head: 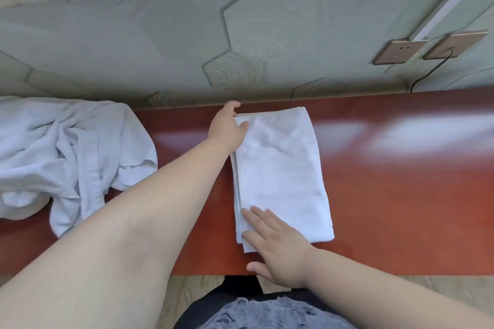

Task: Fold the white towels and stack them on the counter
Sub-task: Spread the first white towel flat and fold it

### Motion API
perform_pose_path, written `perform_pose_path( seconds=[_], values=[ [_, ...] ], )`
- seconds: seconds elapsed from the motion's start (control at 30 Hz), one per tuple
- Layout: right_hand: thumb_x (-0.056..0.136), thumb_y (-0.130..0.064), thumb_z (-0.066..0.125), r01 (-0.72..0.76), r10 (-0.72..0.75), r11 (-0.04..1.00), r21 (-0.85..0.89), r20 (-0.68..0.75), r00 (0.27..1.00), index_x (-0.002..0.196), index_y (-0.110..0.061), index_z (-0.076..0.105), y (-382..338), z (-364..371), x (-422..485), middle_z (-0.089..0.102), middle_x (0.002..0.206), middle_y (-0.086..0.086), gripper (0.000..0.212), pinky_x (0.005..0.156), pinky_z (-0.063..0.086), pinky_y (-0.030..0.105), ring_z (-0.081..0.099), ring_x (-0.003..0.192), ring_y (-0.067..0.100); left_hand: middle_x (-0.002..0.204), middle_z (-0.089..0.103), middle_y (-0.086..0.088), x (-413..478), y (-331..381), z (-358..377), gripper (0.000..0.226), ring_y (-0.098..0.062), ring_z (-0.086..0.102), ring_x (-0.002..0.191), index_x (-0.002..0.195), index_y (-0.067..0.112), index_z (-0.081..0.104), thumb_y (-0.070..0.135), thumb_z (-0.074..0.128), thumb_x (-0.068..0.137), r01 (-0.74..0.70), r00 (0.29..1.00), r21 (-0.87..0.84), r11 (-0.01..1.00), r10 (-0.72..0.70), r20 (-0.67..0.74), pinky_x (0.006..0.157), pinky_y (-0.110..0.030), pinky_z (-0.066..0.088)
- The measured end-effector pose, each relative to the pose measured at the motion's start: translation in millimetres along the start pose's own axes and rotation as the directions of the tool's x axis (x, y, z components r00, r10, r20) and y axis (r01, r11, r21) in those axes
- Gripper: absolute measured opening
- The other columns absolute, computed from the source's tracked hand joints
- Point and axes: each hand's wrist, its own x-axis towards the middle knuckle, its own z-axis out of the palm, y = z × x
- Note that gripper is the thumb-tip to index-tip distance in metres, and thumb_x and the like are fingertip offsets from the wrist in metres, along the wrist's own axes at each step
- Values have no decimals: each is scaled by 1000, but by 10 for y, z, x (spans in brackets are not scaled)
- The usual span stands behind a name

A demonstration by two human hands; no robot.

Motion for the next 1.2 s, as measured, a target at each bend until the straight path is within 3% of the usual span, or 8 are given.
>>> perform_pose_path(
  seconds=[0.1, 0.3, 0.43, 0.57, 0.7, 0.93, 1.1, 1.2],
  values=[
    [100, -55, 45, -97, 90, 993, -69, -88, 992, 144, -19, 54, 221, -162, -69, 33, 164, 14, 58, 122, 26, 55, 29, 152, 36, 128, 62, -2, -5, -33, 78, 46, -17, 57, 111, 138, 20, 56, 11, 63, 94, -11, 999, 46, 999, 12, -38, 89, -22, 40],
    [100, -66, 22, -299, 303, 949, -103, 24, 953, 164, -29, 6, 543, -83, -209, -21, 168, 7, 76, 123, -11, 58, -30, 151, 33, 113, 69, -2, 182, -12, 132, 24, -13, 59, 97, 116, 17, 70, 7, 60, 97, -5, 985, -68, 998, -6, -171, 80, -15, 36],
    [92, -73, 40, -196, 195, 976, -93, -23, 981, 164, -25, 16, 463, -5, -162, -4, 171, 14, 90, 124, -2, 60, -11, 156, 37, 105, 69, 4, 214, 16, 176, 21, -12, 61, 94, 112, 19, 71, 10, 62, 96, 10, 972, -154, 988, -45, -230, 84, -23, 43],
    [87, -39, 68, -143, 131, 980, -142, -91, 987, 150, -17, 50, 379, -12, -148, 37, 161, 17, 70, 119, 30, 60, 32, 149, 42, 95, 71, 6, 203, 92, 155, 20, -9, 63, 82, 107, 22, 70, 9, 62, 94, 24, 953, -327, 945, -121, -279, 81, -23, 49],
    [96, -29, 52, -34, 5, 994, -104, -264, 965, 150, -13, 49, 340, 4, -114, 41, 159, 13, 57, 120, 28, 59, 33, 149, 39, 86, 68, 11, 231, 173, 95, 17, -5, 62, 76, 104, 23, 68, 10, 65, 94, -9, 948, -417, 909, -125, -294, 78, -23, 51],
    [102, -68, 21, -4, 33, 982, -190, 151, 988, 162, -28, -12, 365, 40, 1, -30, 165, 8, 80, 121, -17, 57, -37, 148, 32, 113, 65, 2, 127, -1, 76, 51, -17, 62, 101, 135, 19, 55, 34, 75, 90, 126, 991, -75, 989, -129, -25, 91, -30, 48],
    [98, -74, 17, -81, 105, 983, -166, 141, 984, 163, -34, -4, 548, -37, -161, -26, 167, 4, 79, 121, -17, 59, -36, 149, 32, 110, 63, 0, -88, -83, 130, 48, -26, 62, 110, 143, 19, 50, 13, 60, 96, 100, 984, -78, 992, -110, -139, 85, -25, 38],
    [100, -71, 19, -51, 79, 988, -149, 190, 979, 163, -34, -5, 668, -56, -338, -26, 167, 3, 77, 122, -14, 54, -33, 150, 30, 144, 48, -14, -345, -111, 235, 65, -33, 46, 132, 156, 17, 37, 22, 61, 95, -42, 959, 194, 980, 94, -266, 107, -38, 36]
  ],
)
